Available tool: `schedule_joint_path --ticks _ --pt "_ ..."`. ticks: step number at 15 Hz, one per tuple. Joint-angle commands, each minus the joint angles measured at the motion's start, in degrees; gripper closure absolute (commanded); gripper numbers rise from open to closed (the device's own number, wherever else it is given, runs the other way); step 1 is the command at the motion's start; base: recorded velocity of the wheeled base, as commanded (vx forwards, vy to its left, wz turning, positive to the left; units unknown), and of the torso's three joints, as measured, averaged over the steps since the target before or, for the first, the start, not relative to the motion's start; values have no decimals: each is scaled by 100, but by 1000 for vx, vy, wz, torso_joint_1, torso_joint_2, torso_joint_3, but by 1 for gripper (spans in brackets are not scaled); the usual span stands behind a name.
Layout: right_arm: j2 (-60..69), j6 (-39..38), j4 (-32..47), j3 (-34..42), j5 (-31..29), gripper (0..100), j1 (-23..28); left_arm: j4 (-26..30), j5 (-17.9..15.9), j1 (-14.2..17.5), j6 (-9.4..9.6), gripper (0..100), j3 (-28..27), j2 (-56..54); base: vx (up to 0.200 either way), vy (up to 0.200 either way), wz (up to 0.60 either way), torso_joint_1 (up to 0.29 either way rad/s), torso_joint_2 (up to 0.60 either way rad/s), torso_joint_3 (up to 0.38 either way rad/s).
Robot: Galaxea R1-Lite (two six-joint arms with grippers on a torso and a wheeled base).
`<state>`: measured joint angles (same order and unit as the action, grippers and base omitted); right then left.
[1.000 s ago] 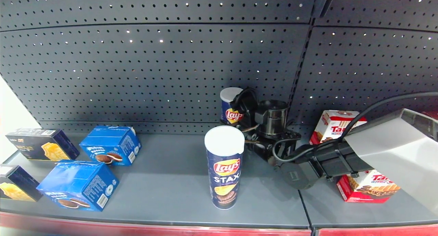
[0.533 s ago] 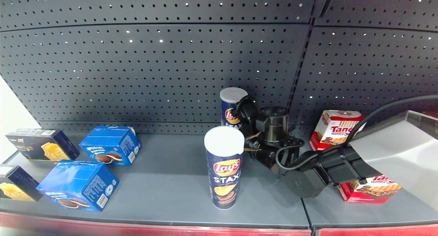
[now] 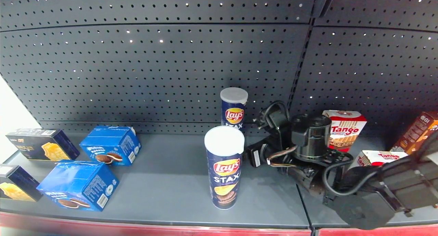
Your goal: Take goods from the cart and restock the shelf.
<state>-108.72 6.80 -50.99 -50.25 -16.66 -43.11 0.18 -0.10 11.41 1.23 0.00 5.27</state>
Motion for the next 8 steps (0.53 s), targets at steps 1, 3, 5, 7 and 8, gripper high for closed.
schedule_joint_path --ticks 1,3,5,7,8 --pt "975 137 -7 657 -12 0 30 -1 1 2 0 0 0 9 0 0 0 0 0 0" --pt "1617 234 -16 1140 -21 0 57 -1 1 2 0 0 0 9 0 0 0 0 0 0" --pt "2293 374 -16 1571 -21 0 197 -1 1 2 0 0 0 9 0 0 0 0 0 0" --pt "3120 621 63 1878 -12 0 426 -1 1 2 9 0 0 9 0 0 0 0 0 0" --pt "3603 726 116 2002 58 0 540 -1 1 2 0 0 0 9 0 0 0 0 0 0"
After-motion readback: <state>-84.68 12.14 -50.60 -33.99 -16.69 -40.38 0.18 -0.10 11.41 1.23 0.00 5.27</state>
